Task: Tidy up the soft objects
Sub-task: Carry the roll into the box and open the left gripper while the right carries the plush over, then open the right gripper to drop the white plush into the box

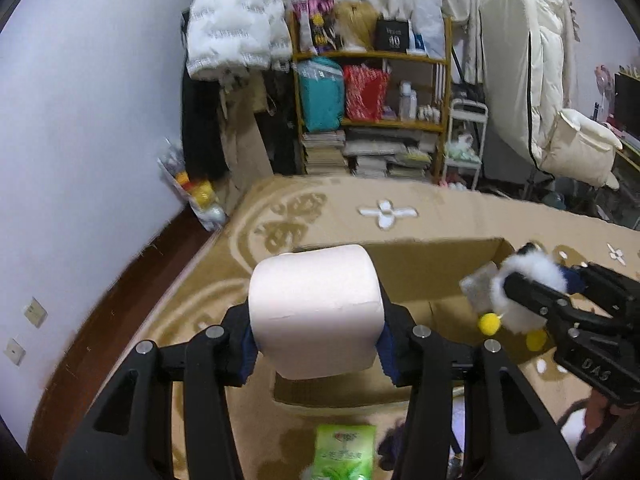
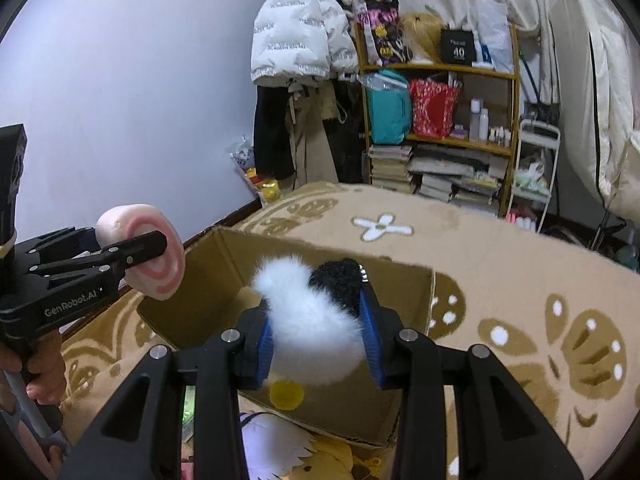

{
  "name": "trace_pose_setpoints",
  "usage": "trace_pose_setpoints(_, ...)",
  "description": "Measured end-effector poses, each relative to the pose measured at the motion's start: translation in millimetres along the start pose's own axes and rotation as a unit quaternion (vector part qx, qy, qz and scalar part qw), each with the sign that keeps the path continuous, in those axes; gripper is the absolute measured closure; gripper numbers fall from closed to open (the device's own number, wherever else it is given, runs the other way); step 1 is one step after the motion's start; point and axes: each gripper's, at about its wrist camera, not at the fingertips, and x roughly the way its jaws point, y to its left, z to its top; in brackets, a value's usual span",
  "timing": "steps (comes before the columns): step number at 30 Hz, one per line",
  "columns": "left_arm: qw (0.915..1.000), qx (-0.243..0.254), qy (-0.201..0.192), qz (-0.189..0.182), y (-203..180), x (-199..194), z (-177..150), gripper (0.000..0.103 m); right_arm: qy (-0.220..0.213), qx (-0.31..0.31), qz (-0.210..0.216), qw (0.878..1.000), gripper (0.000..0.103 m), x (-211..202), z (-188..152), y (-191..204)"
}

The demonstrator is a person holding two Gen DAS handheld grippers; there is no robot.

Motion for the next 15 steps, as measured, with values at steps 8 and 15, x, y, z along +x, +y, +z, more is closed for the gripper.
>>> trace_pose_setpoints(8, 0.9990, 0.018, 0.040, -0.010, -17.9, 27.6, -12.4, 0.054, 0.035, 0.026, 0.010, 0.999, 0.062, 22.9, -16.1, -18.2)
trace_pose_setpoints(15, 0.9990, 0.034, 0.018, 0.022, -23.3, 23.7, -18.4, 0.024, 0.041, 0.036, 0.015, 0.998, 0.059, 22.3, -17.5, -25.8)
